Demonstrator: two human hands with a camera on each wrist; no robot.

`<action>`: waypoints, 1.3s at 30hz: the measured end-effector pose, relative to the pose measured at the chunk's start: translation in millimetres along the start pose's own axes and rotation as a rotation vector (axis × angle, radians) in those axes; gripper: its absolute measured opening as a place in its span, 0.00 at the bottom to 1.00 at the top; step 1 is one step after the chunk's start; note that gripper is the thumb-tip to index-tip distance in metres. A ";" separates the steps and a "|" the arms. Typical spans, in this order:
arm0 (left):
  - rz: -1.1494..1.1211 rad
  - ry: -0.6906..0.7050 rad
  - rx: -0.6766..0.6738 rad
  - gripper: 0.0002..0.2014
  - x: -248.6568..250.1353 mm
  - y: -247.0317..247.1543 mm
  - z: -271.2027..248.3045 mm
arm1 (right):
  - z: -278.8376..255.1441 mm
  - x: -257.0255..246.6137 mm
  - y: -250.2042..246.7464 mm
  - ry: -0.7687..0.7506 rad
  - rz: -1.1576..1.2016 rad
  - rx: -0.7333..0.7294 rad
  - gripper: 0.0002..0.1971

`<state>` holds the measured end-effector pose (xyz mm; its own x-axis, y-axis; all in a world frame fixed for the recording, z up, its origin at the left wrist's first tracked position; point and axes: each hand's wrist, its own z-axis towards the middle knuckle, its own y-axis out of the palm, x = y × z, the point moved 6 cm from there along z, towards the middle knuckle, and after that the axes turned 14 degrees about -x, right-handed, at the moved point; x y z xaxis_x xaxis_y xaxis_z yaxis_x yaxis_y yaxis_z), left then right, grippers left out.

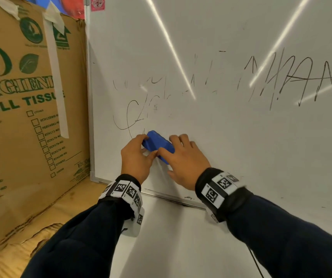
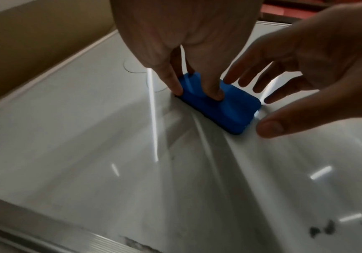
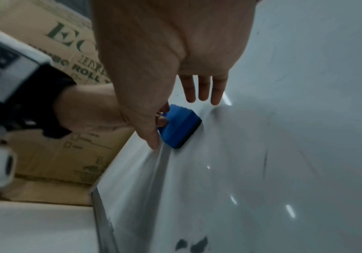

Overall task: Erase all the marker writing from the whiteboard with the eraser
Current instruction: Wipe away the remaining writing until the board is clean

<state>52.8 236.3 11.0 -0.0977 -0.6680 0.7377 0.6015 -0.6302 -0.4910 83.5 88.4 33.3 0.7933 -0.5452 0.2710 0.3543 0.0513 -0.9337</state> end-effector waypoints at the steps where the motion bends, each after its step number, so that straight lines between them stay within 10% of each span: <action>1: 0.005 0.023 -0.008 0.21 -0.9 -5.2 1.6 | 8.2 -1.8 0.8 -0.014 -0.022 0.013 0.24; 8: 0.141 0.071 -0.091 0.22 -18.9 -21.0 -3.0 | 37.5 -7.0 10.1 -0.073 -0.076 0.184 0.26; 17: 0.164 -0.684 -0.379 0.71 -112.1 5.4 -39.1 | 48.4 34.3 -26.1 0.049 -0.022 0.360 0.24; 24: 0.292 -0.795 -0.413 0.75 -128.9 15.4 -36.6 | 54.1 8.8 -2.2 -0.297 -0.242 0.223 0.25; 30: 0.357 -0.821 -0.423 0.75 -135.1 14.2 -42.1 | 86.2 37.2 -61.9 -0.054 -0.082 0.380 0.24; 35: 0.373 -0.834 -0.422 0.77 -142.1 11.6 -37.1 | 85.9 -0.9 -13.4 -0.330 -0.223 0.236 0.24; 39: 0.410 -0.802 -0.438 0.75 -140.6 12.7 -36.8 | 107.3 17.7 -56.6 -0.231 -0.147 0.317 0.22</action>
<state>44.9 307.7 -116.0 0.7129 -0.5035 0.4881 0.1079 -0.6089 -0.7858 130.6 165.6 116.0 0.8001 -0.3657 0.4755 0.5787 0.2616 -0.7725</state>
